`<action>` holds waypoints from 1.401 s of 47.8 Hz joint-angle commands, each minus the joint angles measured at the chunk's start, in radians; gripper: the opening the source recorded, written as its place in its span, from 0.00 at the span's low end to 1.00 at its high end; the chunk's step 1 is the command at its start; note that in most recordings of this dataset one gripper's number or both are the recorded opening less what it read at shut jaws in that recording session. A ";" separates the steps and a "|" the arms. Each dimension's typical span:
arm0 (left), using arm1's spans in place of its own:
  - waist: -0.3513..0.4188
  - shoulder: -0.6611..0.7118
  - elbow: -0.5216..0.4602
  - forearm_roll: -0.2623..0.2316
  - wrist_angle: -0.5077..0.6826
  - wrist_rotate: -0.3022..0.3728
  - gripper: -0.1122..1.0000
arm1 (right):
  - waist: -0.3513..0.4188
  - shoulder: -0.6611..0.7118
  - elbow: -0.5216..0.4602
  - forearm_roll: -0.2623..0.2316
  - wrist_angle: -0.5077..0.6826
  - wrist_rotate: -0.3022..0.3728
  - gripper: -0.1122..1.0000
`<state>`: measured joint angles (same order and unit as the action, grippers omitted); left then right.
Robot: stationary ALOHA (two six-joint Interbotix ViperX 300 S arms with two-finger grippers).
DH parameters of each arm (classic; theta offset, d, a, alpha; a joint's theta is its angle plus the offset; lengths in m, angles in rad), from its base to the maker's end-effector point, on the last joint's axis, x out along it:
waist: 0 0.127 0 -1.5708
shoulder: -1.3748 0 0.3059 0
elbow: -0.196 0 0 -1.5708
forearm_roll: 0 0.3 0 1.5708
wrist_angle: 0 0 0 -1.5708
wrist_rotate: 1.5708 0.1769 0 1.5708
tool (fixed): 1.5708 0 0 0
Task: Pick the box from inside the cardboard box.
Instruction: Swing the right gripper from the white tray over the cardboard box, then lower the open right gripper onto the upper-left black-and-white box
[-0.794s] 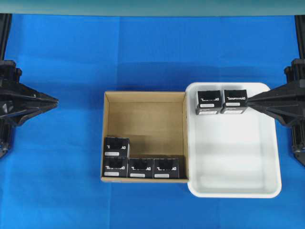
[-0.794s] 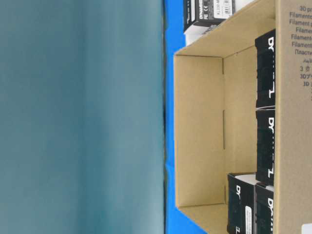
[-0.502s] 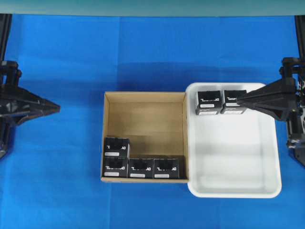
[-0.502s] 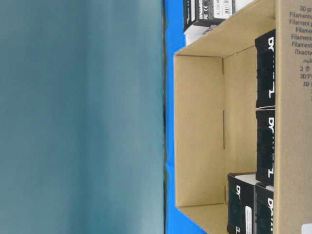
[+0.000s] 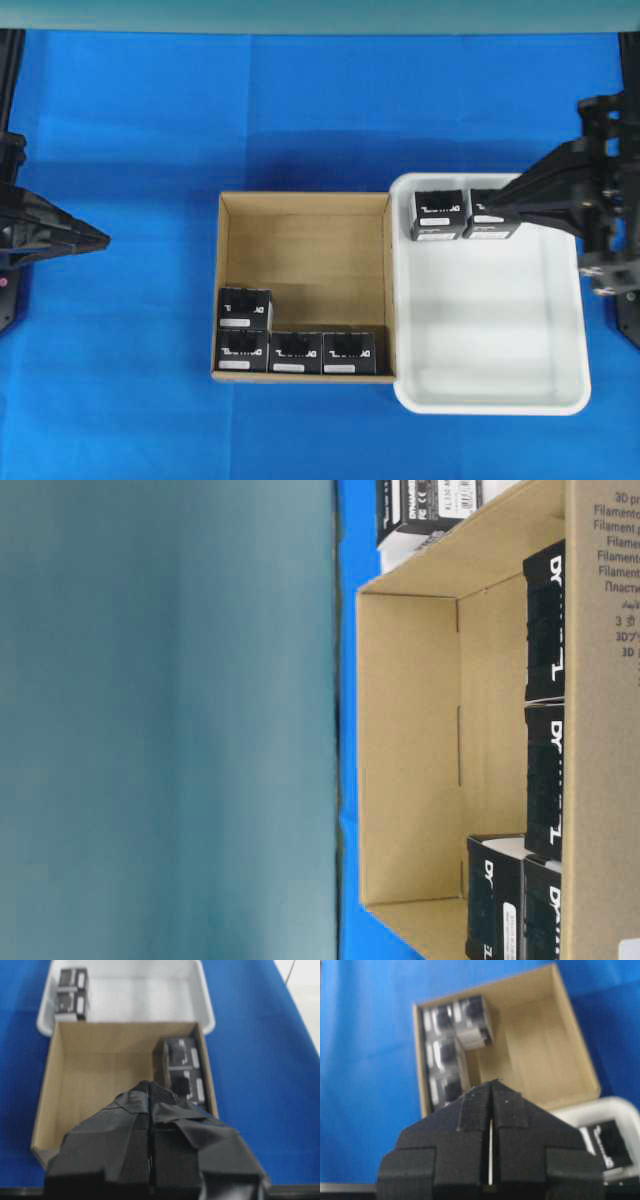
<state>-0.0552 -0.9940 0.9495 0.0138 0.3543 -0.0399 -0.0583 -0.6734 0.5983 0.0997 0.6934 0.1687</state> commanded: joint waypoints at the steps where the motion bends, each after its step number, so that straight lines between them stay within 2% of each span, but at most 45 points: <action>1: 0.002 0.003 -0.029 0.003 0.021 0.000 0.04 | 0.006 0.080 -0.087 0.012 0.067 0.002 0.07; 16: -0.002 -0.017 -0.037 0.003 0.089 -0.005 0.04 | 0.017 0.469 -0.485 0.025 0.492 -0.003 0.07; 25: -0.002 -0.026 -0.048 0.003 0.118 -0.005 0.04 | 0.021 0.666 -0.730 0.023 0.640 -0.023 0.07; 30: -0.002 -0.043 -0.049 0.003 0.135 -0.005 0.04 | 0.028 0.767 -0.844 0.023 0.689 -0.061 0.07; 41: -0.003 -0.060 -0.049 0.003 0.216 -0.005 0.04 | 0.049 0.937 -1.017 0.023 0.742 -0.158 0.07; 51: -0.011 -0.077 -0.049 0.003 0.252 -0.006 0.04 | 0.052 1.054 -1.172 0.025 0.798 -0.195 0.07; 58: -0.011 -0.083 -0.040 0.003 0.282 -0.012 0.04 | 0.066 1.120 -1.255 0.025 0.822 -0.210 0.07; 67: -0.011 -0.089 -0.040 0.003 0.288 -0.021 0.04 | 0.072 1.173 -1.276 0.023 0.833 -0.227 0.07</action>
<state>-0.0644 -1.0845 0.9296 0.0138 0.6458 -0.0598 0.0092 0.4832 -0.6703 0.1212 1.5263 -0.0552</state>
